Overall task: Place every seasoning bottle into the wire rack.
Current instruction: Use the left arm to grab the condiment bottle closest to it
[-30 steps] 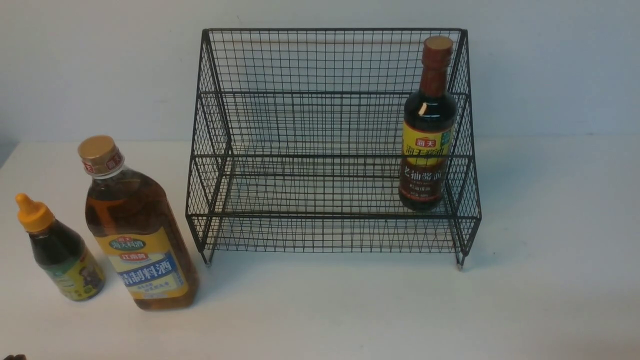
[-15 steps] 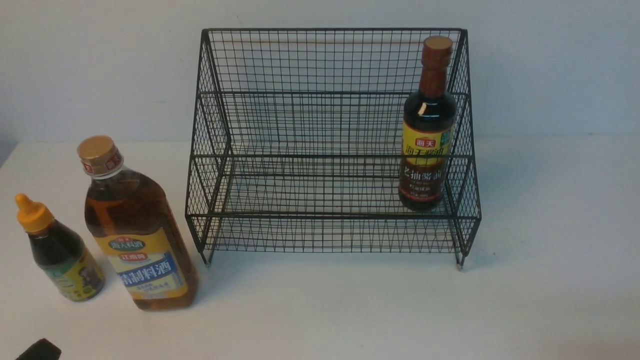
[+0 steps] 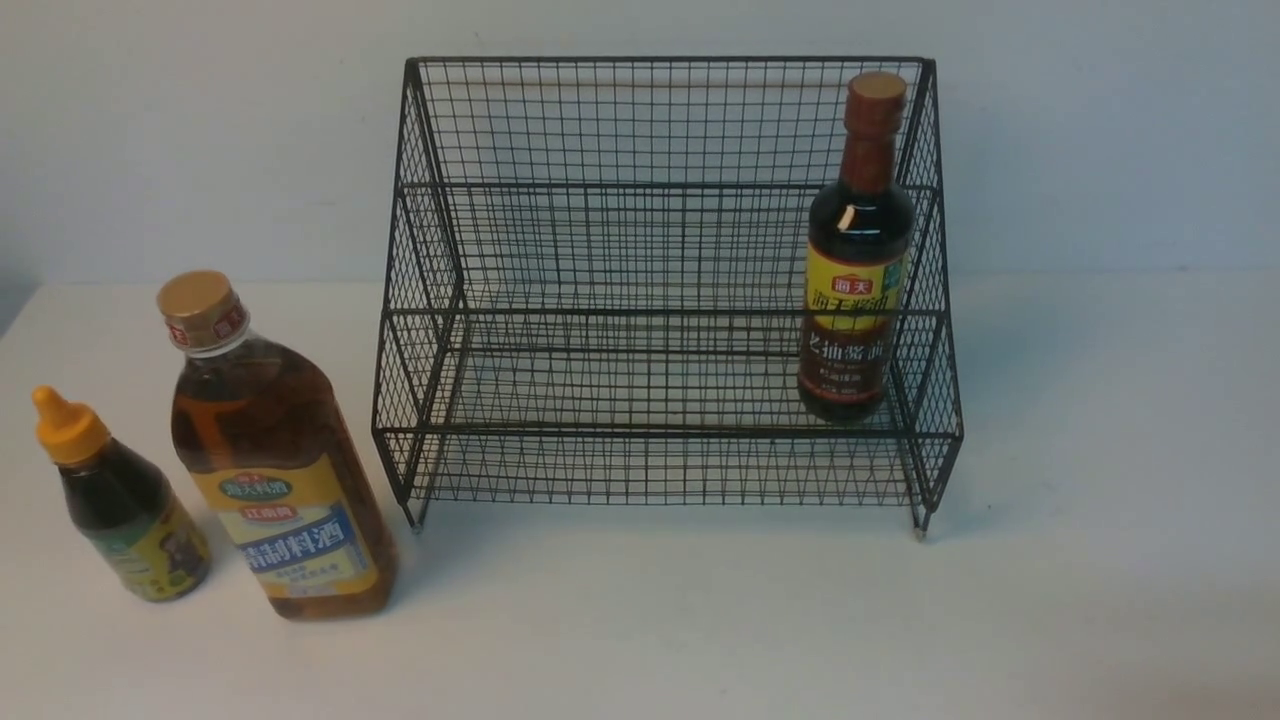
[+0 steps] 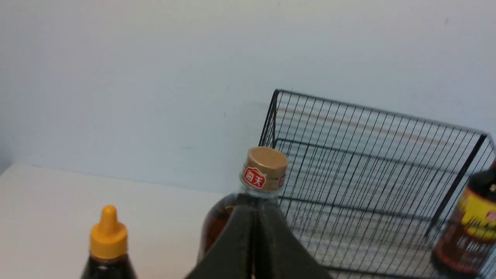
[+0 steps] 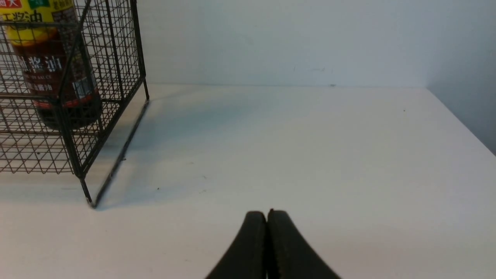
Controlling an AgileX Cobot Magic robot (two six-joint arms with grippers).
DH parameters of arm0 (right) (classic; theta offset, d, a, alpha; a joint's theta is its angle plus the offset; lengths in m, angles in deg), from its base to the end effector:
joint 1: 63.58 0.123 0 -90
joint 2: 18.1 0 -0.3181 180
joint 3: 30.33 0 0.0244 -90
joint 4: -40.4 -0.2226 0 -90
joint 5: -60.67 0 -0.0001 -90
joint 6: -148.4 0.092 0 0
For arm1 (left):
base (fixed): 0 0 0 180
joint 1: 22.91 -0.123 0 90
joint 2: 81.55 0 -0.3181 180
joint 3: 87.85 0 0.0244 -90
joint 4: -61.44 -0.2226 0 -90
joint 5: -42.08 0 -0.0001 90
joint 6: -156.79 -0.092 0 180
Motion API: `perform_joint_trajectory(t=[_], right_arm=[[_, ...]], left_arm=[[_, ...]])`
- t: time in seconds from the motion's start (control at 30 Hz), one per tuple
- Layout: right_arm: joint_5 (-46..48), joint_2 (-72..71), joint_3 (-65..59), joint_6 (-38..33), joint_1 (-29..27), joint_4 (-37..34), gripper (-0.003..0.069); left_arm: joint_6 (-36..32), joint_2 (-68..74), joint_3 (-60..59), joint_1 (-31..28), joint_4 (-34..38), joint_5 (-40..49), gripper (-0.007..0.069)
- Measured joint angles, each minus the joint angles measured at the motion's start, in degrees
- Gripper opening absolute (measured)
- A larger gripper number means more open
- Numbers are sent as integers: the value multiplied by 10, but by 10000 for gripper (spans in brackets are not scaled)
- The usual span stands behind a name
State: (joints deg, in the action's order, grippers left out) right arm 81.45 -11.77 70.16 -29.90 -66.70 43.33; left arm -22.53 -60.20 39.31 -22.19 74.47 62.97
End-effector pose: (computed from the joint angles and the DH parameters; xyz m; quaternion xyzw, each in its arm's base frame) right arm -0.0079 -0.0012 0.1722 0.0200 0.8015 -0.0290 0.5970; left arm 0.0026 -0.0075 0.3155 -0.0506 0.7330 -0.1096 0.6694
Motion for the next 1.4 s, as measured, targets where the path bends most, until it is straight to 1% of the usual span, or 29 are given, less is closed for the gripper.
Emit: perform_joint_trajectory(t=[0.07,0.1,0.2,0.27,0.37,0.4,0.47,0.5,0.53,0.57,0.6,0.67,0.87,1.07,1.17,1.27,1.3,1.33,1.37,1.4], right_arm=[[0,0,0,0,0,0,-15],[0,0,0,0,0,0,-15],[0,0,0,0,0,0,-15],[0,0,0,0,0,0,-15],[0,0,0,0,0,0,-15],[0,0,0,0,0,0,-15],[0,0,0,0,0,0,-15],[0,0,0,0,0,0,-15],[0,0,0,0,0,0,-15],[0,0,0,0,0,0,-15],[0,0,0,0,0,0,-15],[0,0,0,0,0,0,-15],[0,0,0,0,0,0,-15],[0,0,0,0,0,0,-15],[0,0,0,0,0,0,-15],[0,0,0,0,0,0,-15],[0,0,0,0,0,0,-15],[0,0,0,0,0,0,-15],[0,0,0,0,0,0,-15],[0,0,0,0,0,0,-15]], left_arm=[[-28,79,44,0,0,26,4],[-29,86,47,0,0,27,8],[-41,206,91,0,20,32,88],[-45,246,105,0,27,27,150],[-55,297,125,0,32,9,300],[-59,307,132,0,32,7,334],[-65,332,151,0,38,-2,459],[-67,340,156,0,40,-4,502],[-67,343,158,0,41,-4,523],[-68,361,165,0,45,-6,598],[-69,375,167,0,48,-8,640],[-69,397,167,0,57,-8,672],[-70,460,168,0,89,-43,685],[-93,490,168,0,91,-54,682],[-102,498,168,0,93,-60,656],[-108,506,168,0,96,-67,554],[-110,508,168,0,97,-68,477],[-110,508,168,0,97,-68,464],[-119,509,169,0,95,-76,378],[-123,508,170,0,90,-79,347]])
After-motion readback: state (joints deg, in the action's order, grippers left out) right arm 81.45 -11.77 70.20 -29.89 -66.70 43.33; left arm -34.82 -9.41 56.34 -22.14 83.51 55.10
